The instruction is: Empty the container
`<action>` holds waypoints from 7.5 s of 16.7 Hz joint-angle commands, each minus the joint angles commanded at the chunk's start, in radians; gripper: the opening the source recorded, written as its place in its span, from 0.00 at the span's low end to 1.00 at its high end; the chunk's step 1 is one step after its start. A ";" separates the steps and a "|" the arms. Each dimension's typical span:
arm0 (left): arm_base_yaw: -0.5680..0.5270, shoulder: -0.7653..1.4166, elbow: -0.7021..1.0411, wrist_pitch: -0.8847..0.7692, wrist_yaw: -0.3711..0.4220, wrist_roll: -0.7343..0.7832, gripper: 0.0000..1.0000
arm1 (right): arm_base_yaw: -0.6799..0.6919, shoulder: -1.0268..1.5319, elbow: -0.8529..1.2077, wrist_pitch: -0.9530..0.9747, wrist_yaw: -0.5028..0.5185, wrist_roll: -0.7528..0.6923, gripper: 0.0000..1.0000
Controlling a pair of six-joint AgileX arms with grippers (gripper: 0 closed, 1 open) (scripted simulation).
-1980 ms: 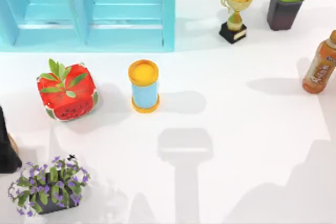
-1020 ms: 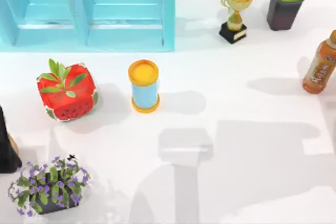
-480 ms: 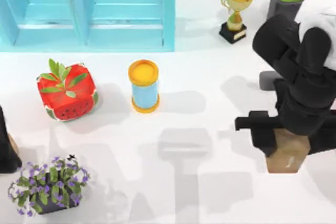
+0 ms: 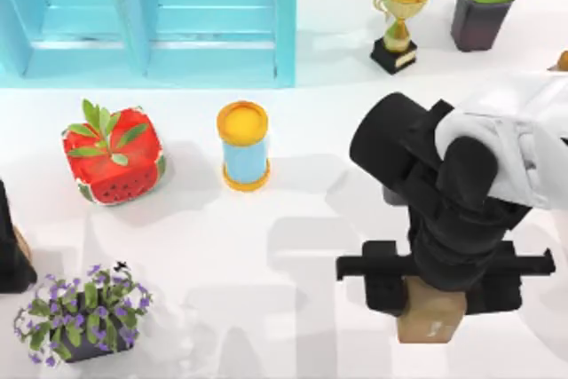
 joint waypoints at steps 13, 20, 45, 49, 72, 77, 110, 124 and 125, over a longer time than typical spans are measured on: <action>0.000 0.000 0.000 0.000 0.000 0.000 1.00 | 0.002 0.072 -0.110 0.182 0.000 0.003 0.00; 0.000 0.000 0.000 0.000 0.000 0.000 1.00 | 0.002 0.072 -0.110 0.182 0.000 0.003 0.53; 0.000 0.000 0.000 0.000 0.000 0.000 1.00 | 0.000 -0.021 0.086 -0.113 0.000 -0.001 1.00; 0.000 0.000 0.000 0.000 0.000 0.000 1.00 | -0.001 -0.033 0.107 -0.140 0.000 -0.001 1.00; 0.000 0.000 0.000 0.000 0.000 0.000 1.00 | -1.195 0.315 0.710 -0.397 -0.007 -1.169 1.00; 0.000 0.000 0.000 0.000 0.000 0.000 1.00 | -1.195 0.311 0.706 -0.394 -0.006 -1.170 1.00; 0.000 0.000 0.000 0.000 0.000 0.000 1.00 | -1.193 0.362 0.380 -0.019 -0.006 -1.166 0.00; 0.000 0.000 0.000 0.000 0.000 0.000 1.00 | -1.254 0.229 0.504 -0.233 0.015 -1.111 0.00; 0.000 0.000 0.000 0.000 0.000 0.000 1.00 | -1.257 0.213 0.544 -0.285 0.016 -1.112 0.00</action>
